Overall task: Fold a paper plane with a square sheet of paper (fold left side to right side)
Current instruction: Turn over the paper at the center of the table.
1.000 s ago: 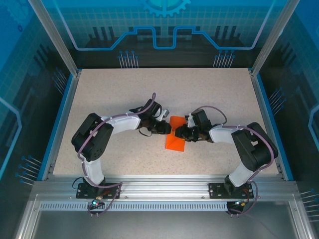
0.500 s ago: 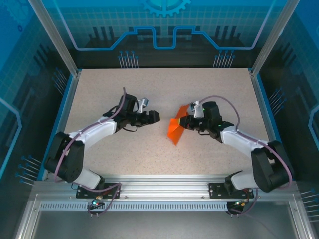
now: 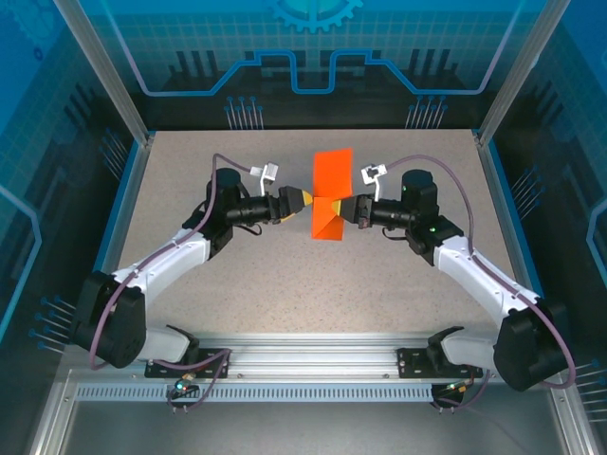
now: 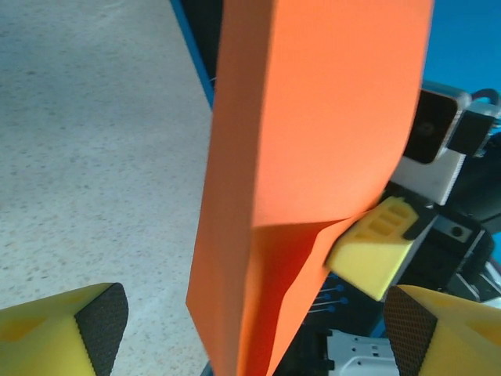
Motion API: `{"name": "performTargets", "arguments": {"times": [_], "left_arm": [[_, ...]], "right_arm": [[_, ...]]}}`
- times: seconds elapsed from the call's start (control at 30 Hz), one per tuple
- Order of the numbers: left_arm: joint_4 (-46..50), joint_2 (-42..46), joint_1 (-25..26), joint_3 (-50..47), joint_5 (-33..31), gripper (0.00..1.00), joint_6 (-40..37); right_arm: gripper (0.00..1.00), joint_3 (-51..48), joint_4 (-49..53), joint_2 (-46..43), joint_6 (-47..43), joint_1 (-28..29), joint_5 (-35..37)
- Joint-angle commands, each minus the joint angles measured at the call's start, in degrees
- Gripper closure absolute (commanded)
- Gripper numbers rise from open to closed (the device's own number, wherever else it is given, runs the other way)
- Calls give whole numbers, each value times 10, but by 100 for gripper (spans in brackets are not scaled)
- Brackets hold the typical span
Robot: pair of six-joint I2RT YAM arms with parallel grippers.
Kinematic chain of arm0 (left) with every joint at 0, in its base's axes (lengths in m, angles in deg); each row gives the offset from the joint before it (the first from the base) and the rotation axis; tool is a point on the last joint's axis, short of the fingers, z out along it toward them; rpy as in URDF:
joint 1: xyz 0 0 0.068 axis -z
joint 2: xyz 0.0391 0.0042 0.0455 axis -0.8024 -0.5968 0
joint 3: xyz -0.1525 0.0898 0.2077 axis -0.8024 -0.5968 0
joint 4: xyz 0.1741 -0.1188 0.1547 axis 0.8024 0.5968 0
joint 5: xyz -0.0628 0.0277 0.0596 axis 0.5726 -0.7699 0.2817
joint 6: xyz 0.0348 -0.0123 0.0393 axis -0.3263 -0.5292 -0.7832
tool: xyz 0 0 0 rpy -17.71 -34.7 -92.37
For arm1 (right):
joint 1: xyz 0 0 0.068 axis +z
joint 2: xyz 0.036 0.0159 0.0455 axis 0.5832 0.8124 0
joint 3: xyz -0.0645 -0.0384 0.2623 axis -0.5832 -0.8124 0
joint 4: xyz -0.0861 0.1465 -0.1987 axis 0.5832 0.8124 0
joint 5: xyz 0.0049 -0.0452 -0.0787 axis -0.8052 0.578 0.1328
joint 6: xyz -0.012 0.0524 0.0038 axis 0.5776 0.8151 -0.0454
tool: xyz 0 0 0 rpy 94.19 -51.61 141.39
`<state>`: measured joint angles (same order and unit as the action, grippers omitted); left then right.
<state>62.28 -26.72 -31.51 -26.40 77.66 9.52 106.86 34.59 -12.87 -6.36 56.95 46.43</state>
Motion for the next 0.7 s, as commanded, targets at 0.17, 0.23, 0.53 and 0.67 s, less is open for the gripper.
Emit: {"name": "performTargets", "arguments": {"times": [0.17,0.23,0.53,0.67], "left_arm": [[-19,3,29,21,39,19,-4],[-34,-2,29,19,42,25,7],[5,20,29,22,13,77,-21],[52,28,29,24,-7,89,-48]], "right_arm": [[91,37,-46,7,28,23,-40],[90,37,-43,9,29,25,-39],[86,22,10,7,16,19,-7],[78,3,28,-5,14,8,10]]}}
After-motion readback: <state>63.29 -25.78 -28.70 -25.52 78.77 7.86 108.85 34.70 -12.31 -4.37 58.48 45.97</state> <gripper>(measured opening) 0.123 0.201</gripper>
